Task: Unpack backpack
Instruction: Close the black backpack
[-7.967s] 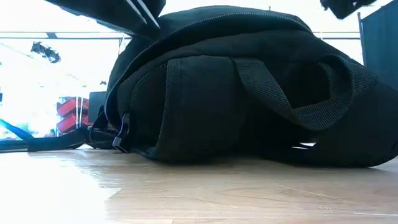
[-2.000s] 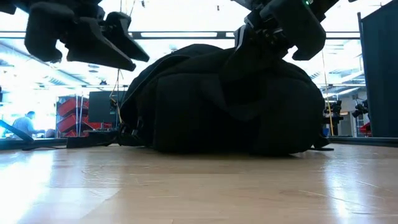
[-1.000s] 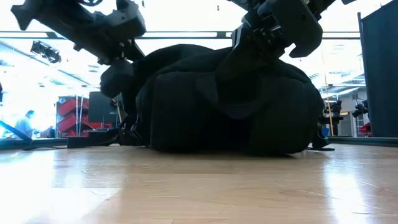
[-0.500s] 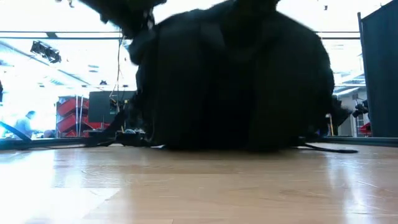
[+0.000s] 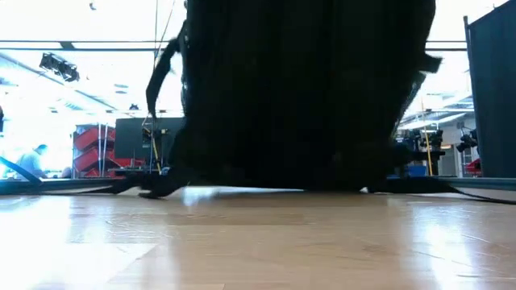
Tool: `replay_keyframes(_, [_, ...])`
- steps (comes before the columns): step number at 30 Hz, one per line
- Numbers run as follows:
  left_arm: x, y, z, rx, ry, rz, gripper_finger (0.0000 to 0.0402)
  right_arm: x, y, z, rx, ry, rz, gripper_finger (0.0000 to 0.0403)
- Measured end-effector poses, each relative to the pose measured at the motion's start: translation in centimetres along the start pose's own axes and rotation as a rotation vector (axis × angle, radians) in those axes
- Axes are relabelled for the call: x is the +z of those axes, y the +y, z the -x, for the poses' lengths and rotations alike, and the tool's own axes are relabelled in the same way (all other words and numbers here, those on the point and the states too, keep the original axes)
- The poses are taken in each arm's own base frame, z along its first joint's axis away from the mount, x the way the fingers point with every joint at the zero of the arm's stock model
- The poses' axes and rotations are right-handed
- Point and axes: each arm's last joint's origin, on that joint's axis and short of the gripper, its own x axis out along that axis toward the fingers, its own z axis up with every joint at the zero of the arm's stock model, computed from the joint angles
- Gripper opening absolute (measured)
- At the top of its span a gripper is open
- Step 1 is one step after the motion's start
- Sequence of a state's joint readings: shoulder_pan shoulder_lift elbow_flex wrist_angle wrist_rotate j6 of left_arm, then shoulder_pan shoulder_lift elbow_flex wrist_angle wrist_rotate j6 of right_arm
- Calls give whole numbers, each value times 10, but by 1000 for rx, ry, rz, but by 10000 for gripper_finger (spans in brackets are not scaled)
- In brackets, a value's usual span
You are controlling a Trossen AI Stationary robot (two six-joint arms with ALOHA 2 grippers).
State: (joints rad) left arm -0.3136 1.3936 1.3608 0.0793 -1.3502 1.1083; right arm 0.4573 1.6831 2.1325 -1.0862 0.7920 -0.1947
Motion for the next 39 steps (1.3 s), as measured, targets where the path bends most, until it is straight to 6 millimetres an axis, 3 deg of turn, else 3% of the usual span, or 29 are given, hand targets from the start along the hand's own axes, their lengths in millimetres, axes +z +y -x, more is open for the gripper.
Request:
replay_keyframes(4, [1, 10, 1, -17, 3, 27, 0, 2, -12, 4, 115, -31, -81, 0])
replay_keyframes(8, [-8, -7, 6, -122, -24, 30, 0, -6, 7, -12, 239, 42, -116, 0])
replay_keyframes(13, [-28, -35, 14, -392, -11, 175, 0, -35, 64, -55, 435, 137, -104, 0])
replay_keyframes(19, [-47, -75, 35, -475, 18, 224, 0, -80, 141, -96, 625, 39, -152, 0])
replay_keyframes(24, [-67, -112, 48, -495, 25, 287, 0, -127, 172, -122, 635, -18, -314, 0])
replay_keyframes(27, [-80, -134, 50, -504, 14, 332, 0, -156, 179, -133, 645, -7, -394, 1])
replay_keyframes(30, [-88, -147, 49, -494, 1, 389, 0, -168, 181, -137, 637, -8, -427, 9])
replay_keyframes(33, [-94, -155, 46, -482, -4, 430, 0, -166, 178, -135, 629, -37, -401, 26])
replay_keyframes(39, [-96, -156, 44, -463, -2, 431, 0, -141, 157, -112, 628, -168, -319, 96])
